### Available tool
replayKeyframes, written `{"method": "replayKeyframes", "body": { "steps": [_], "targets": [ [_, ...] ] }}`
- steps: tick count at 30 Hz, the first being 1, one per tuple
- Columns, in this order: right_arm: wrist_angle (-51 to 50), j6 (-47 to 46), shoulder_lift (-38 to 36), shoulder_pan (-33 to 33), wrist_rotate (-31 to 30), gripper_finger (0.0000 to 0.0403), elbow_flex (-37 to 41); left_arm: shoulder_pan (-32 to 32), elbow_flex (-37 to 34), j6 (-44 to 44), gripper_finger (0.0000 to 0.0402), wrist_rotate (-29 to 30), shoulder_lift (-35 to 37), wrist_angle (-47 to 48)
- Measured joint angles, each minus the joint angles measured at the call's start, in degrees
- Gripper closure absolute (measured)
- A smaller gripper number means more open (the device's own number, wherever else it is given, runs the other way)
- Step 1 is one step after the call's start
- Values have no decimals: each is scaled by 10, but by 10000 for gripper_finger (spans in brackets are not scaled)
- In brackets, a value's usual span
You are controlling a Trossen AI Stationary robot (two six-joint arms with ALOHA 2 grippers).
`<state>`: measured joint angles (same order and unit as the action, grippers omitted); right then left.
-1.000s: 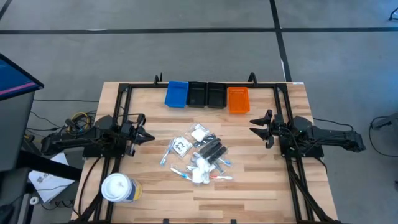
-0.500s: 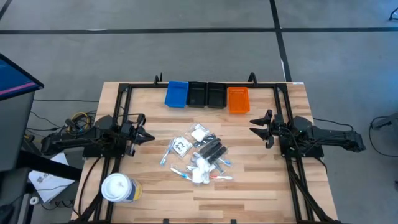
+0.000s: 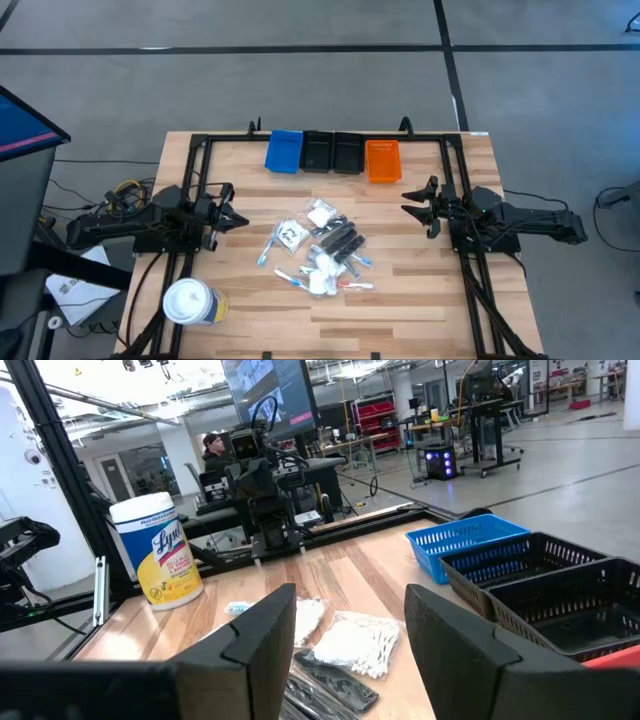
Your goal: Pick & Place Travel size toiletries
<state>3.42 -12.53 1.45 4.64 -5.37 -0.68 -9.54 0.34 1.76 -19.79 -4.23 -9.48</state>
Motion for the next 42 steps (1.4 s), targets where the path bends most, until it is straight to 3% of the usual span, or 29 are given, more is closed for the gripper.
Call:
{"method": "replayKeyframes", "body": {
  "steps": [6, 9, 14, 17, 20, 24, 27, 29, 37, 42],
  "targets": [
    [0, 0, 0, 0, 0, 221, 0, 0, 0, 42, 389, 0, 0, -25],
    [-1, -2, 0, 0, 1, 221, 0, 0, 14, 8, 389, 0, 0, -52],
    [-31, -123, 5, -2, 75, 221, -1, 0, 18, -3, 389, 0, 0, -99],
    [-30, -149, 13, -2, 85, 221, -1, 0, 17, -7, 389, 2, 0, -113],
    [-30, -149, 13, -2, 85, 221, -1, 0, 16, -8, 389, 20, -12, -206],
    [-29, -145, 11, -2, 85, 221, -1, 0, 17, 64, 389, 22, -47, -397],
    [-29, -145, 12, -2, 85, 221, -1, 4, 18, 98, 389, 25, -87, -545],
    [-24, -153, 12, -2, 85, 221, 0, 17, 22, 114, 389, 25, -132, -591],
    [208, -163, 12, 18, 12, 221, 0, 63, 150, 121, 389, 18, -343, -600],
    [368, -70, 12, 39, -52, 221, 0, 66, 225, 141, 389, 18, -443, -600]
  ]
}}
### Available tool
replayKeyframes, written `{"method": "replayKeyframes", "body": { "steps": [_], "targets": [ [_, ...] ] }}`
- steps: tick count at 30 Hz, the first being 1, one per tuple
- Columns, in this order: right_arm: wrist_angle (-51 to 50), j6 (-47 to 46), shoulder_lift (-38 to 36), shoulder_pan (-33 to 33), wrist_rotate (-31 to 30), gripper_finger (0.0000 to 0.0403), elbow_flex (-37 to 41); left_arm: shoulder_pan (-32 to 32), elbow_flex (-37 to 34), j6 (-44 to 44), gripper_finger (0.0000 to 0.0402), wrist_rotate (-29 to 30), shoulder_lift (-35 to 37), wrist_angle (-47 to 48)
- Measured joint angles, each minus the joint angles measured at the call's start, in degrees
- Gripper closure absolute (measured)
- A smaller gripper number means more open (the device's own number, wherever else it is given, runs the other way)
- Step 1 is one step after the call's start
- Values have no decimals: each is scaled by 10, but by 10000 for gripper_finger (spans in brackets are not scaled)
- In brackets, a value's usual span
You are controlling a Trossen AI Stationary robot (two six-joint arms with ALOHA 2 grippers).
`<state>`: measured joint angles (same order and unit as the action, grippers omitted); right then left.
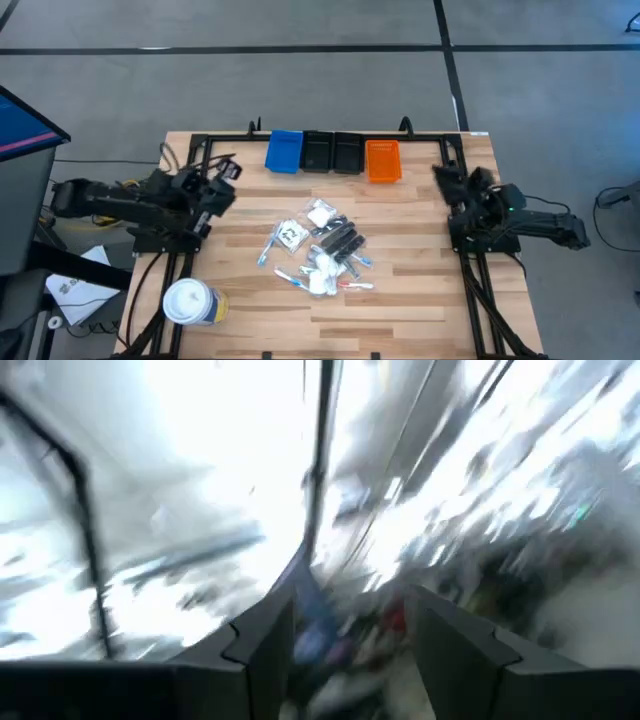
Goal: Pick & Place Travel size toiletries
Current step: Put the blue toothbrush into the orange bin
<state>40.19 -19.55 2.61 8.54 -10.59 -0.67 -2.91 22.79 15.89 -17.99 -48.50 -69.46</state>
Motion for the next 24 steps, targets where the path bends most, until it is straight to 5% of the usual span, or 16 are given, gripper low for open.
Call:
{"method": "replayKeyframes", "body": {
  "steps": [4, 9, 14, 20, 24],
  "targets": [
    [81, 73, 0, 17, -92, 221, 0, 4, 21, 55, 389, 0, -55, 1],
    [98, 119, 1, 33, -110, 221, -14, 3, 33, 21, 389, 28, -88, -5],
    [50, 149, 5, 38, -111, 221, -44, 3, 35, 36, 389, 90, -90, -5],
    [-10, 166, 20, 38, -111, 221, -68, 8, 35, 51, 389, 59, -90, -5],
    [-14, 140, 50, 30, -52, 221, -92, 7, 35, 37, 389, 59, -90, -4]
  ]
}}
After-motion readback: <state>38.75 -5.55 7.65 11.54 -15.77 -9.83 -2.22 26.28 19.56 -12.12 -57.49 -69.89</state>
